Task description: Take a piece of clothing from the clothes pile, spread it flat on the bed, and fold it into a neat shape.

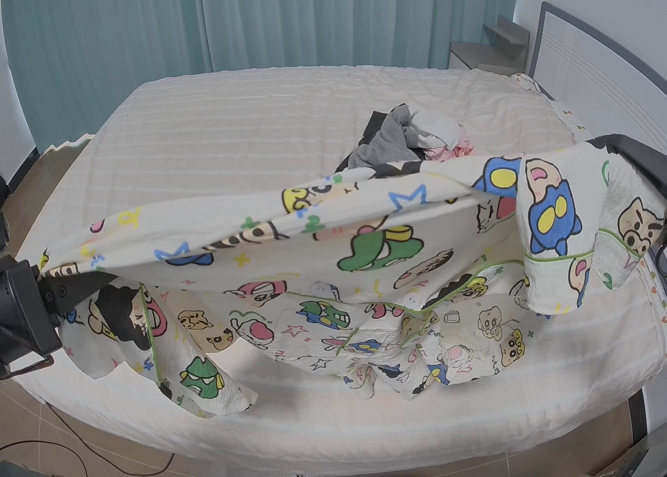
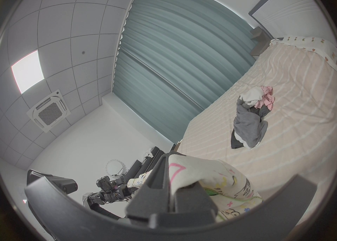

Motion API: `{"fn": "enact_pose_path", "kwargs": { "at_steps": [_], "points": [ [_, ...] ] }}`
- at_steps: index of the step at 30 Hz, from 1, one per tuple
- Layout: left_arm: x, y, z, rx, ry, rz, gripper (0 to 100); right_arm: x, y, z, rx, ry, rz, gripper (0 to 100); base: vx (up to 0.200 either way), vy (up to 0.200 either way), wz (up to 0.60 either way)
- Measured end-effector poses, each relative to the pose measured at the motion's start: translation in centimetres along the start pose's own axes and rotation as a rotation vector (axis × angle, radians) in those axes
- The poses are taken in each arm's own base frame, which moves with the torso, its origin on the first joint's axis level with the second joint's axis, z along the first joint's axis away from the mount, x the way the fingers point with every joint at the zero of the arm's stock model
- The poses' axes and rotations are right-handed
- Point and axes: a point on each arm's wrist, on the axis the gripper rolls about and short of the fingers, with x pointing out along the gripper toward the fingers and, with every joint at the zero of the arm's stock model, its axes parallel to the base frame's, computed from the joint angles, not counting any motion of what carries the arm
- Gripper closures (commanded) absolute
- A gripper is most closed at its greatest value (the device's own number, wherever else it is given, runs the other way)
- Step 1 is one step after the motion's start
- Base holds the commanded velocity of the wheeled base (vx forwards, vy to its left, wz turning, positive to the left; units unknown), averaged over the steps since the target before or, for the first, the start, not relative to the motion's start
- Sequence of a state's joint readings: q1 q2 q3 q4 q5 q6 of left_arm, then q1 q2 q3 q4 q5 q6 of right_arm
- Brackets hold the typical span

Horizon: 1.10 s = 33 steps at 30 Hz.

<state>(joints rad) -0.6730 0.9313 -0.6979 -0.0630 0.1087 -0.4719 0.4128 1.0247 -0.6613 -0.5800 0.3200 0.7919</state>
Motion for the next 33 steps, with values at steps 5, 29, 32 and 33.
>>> {"fn": "enact_pose_path", "kwargs": {
  "at_steps": [5,29,32,33],
  "points": [
    [-0.1,0.1,0.0,0.003,-0.007,0.004,100,0.2,0.0,0.0,0.002,0.004,0.000,100,0.000,0.200,0.00],
    [-0.3,0.6,0.1,0.004,-0.027,0.045,100,1.6,-0.2,-0.4,0.015,0.052,0.007,100,0.000,0.200,0.00],
    [-0.3,0.6,0.1,0.004,-0.027,0.047,100,1.8,-0.2,-0.4,0.016,0.055,0.008,100,0.000,0.200,0.00],
    [-0.3,0.7,0.1,0.005,-0.028,0.050,100,1.9,-0.2,-0.4,0.017,0.057,0.007,100,0.000,0.200,0.00]
  ]
}}
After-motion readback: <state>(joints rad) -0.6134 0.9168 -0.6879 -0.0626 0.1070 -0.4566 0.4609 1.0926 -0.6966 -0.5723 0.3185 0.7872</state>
